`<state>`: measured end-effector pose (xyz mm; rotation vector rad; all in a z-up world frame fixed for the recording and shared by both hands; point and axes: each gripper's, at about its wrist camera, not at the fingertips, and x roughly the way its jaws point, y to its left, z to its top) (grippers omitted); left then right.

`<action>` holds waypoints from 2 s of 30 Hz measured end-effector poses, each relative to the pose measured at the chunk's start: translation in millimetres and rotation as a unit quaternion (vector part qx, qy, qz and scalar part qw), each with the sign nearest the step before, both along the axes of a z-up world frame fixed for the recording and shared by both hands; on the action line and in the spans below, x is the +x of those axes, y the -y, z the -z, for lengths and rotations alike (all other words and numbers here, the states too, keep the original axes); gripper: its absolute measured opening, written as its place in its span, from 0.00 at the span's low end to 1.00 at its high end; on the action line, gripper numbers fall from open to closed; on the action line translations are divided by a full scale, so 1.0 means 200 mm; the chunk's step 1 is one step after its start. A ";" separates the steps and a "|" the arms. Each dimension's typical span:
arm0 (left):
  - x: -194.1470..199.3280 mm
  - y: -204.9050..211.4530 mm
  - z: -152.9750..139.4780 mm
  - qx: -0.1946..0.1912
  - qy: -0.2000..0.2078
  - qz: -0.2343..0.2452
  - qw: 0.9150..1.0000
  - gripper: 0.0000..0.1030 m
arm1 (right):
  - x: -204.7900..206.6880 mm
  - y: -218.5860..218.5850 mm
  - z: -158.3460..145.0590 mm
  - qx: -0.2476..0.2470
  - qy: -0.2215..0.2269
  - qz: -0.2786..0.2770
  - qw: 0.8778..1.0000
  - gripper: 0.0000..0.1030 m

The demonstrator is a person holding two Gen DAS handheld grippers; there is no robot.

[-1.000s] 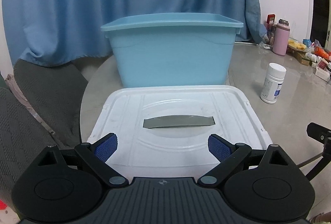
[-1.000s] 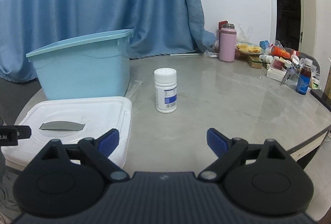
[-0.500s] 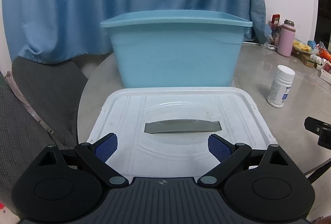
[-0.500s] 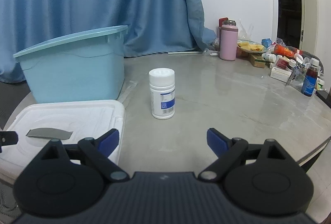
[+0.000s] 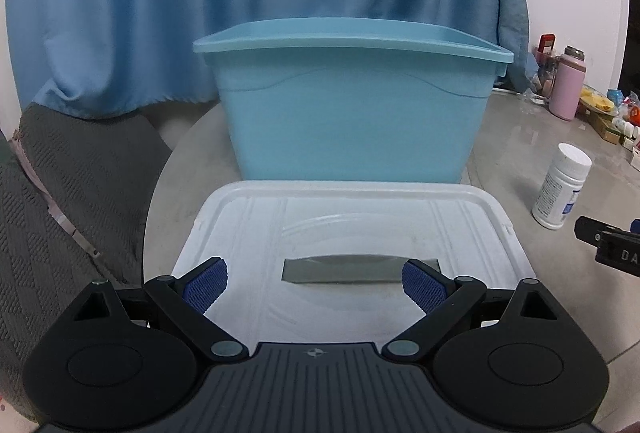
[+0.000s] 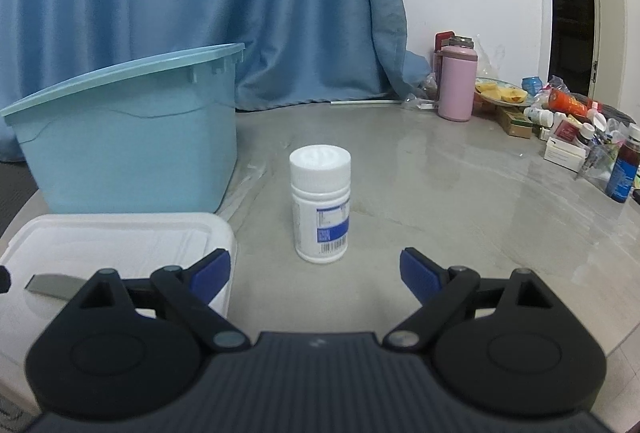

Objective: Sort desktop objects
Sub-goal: 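Move the right gripper to the last white pill bottle and grasp it, then carry the bottle over the light blue bin and open the right gripper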

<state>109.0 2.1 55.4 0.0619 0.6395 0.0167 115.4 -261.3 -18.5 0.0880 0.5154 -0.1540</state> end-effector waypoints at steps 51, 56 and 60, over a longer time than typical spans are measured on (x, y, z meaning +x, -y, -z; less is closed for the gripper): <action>0.04 -0.12 -0.18 0.006 0.014 -0.009 1.000 0.93 | 0.05 -0.16 -0.30 -0.039 -0.017 0.001 0.999 0.46; -0.04 -0.13 -0.23 0.011 0.012 -0.010 1.000 0.93 | -0.05 -0.25 -0.39 -0.042 -0.005 -0.014 0.999 0.46; -0.08 -0.14 -0.29 0.013 0.015 -0.011 1.000 0.93 | -0.10 -0.30 -0.46 -0.044 0.004 -0.029 0.999 0.46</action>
